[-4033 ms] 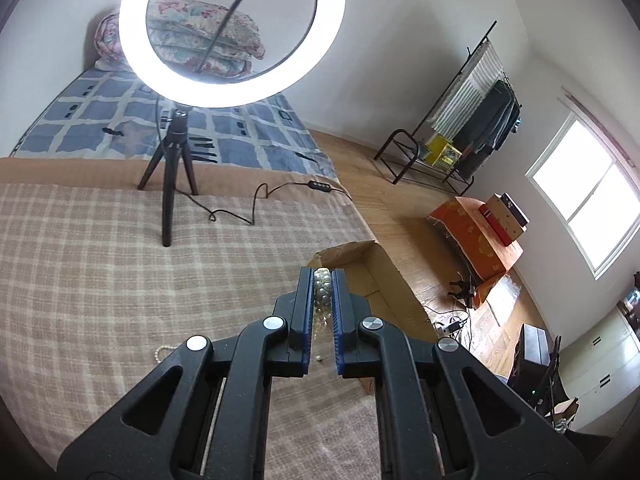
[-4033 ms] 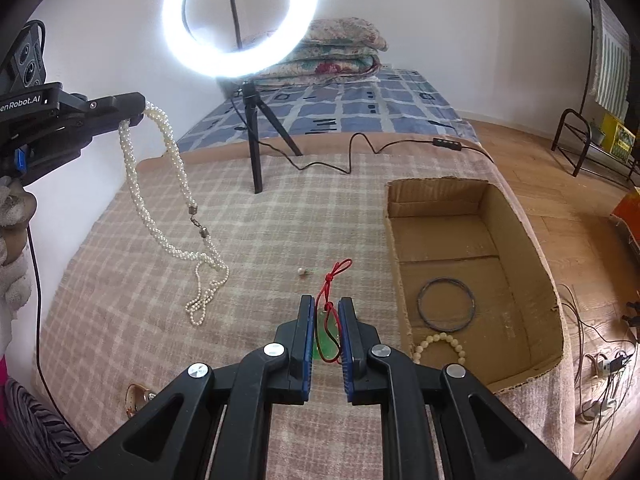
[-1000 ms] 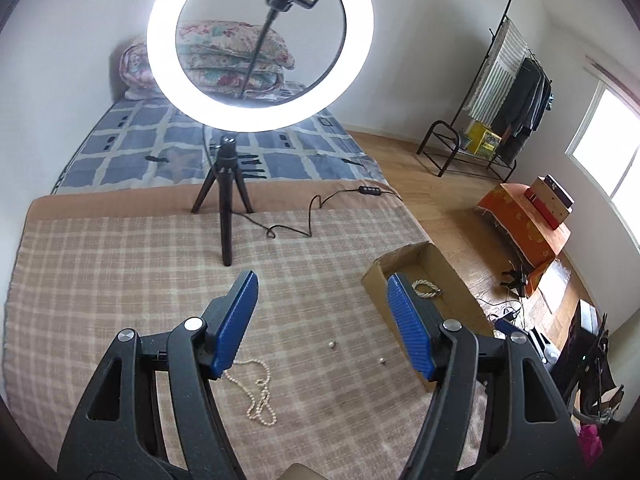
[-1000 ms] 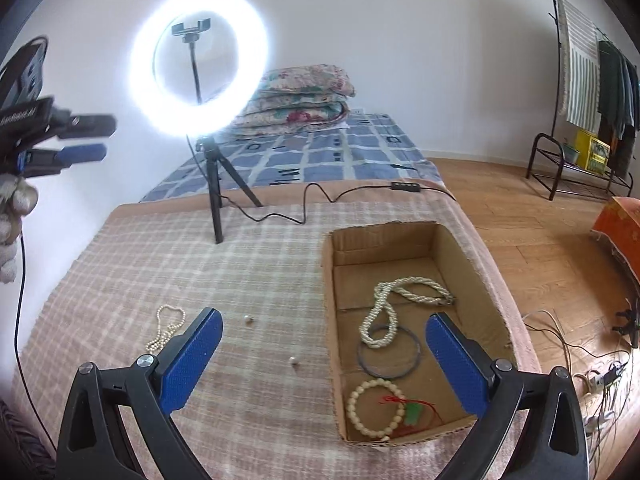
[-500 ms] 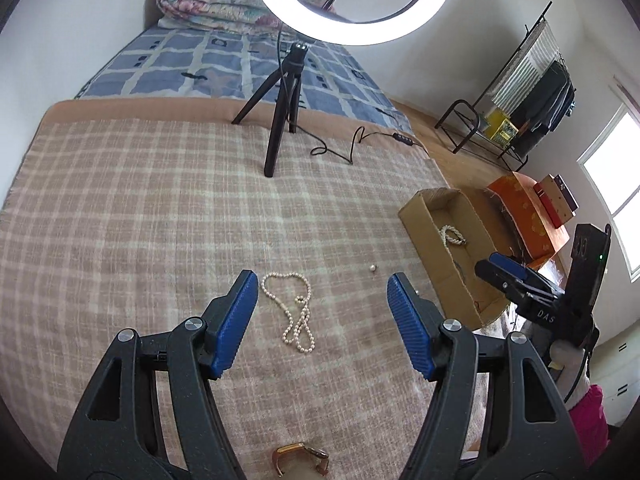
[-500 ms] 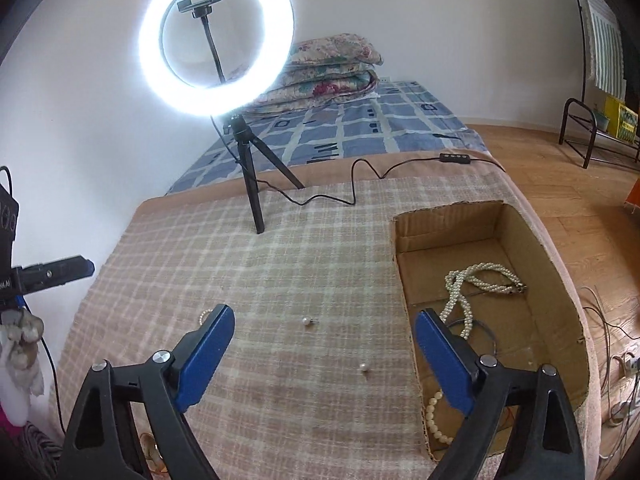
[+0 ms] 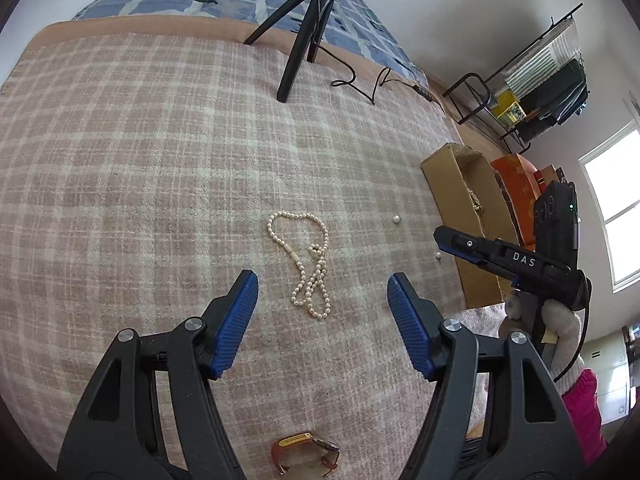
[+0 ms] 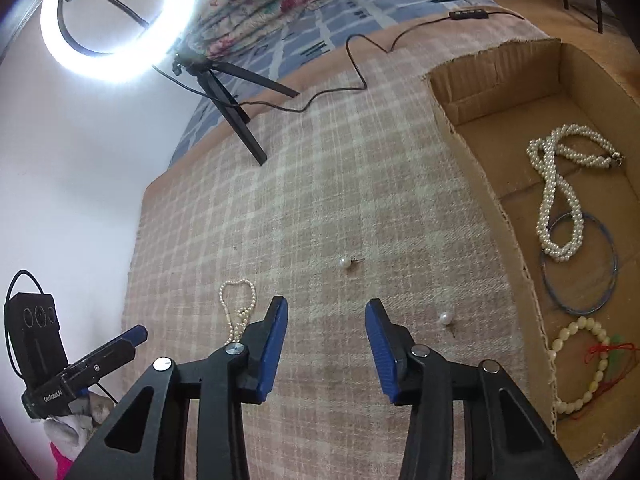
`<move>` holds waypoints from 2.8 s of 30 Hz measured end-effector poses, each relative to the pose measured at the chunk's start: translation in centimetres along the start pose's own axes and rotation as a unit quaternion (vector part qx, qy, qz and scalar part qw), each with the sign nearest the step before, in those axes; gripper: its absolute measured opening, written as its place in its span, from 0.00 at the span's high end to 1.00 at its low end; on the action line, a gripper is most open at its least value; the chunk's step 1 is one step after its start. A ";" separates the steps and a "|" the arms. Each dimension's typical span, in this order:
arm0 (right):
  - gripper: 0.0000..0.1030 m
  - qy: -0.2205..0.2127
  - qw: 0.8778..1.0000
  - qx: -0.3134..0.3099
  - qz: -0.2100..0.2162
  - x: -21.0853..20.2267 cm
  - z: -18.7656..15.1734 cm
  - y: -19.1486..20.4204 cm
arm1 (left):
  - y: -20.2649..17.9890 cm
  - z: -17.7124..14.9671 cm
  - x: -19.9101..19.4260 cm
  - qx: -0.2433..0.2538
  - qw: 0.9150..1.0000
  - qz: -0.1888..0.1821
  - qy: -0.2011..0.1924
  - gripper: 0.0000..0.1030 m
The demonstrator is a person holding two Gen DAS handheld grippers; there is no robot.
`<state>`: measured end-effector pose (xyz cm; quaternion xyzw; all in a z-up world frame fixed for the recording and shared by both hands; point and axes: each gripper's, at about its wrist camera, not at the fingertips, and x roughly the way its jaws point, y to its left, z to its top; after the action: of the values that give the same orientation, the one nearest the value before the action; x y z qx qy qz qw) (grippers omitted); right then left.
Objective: Organize jewelry
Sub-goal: 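Move both tools back toward the single-strand pearl necklace on the blanket, then lower the left tool onto the pearl necklace while the right tool approaches a loose pearl, then close the left tool on the pearl necklace while the right tool grips the loose pearl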
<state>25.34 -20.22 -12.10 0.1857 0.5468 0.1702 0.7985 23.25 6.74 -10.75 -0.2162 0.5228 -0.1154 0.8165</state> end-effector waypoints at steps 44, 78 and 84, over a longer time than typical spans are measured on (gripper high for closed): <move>0.73 -0.007 0.997 -0.033 -0.065 4.7 4.3 1.9 | 1.8 0.1 5.0 -0.005 0.999 -0.001 0.054 0.33; 0.81 0.019 0.966 -0.212 -0.149 8.1 1.7 4.6 | -2.6 -0.7 11.0 0.151 0.977 0.146 0.025 0.67; 0.85 0.006 0.950 -0.260 -0.173 8.2 0.7 5.3 | -0.7 0.2 10.0 0.111 0.985 0.127 0.018 0.91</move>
<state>28.41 -11.71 -15.98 -0.1266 0.5122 0.1664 0.8330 27.70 1.99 -18.40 -0.0540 0.5450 -0.0716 0.8336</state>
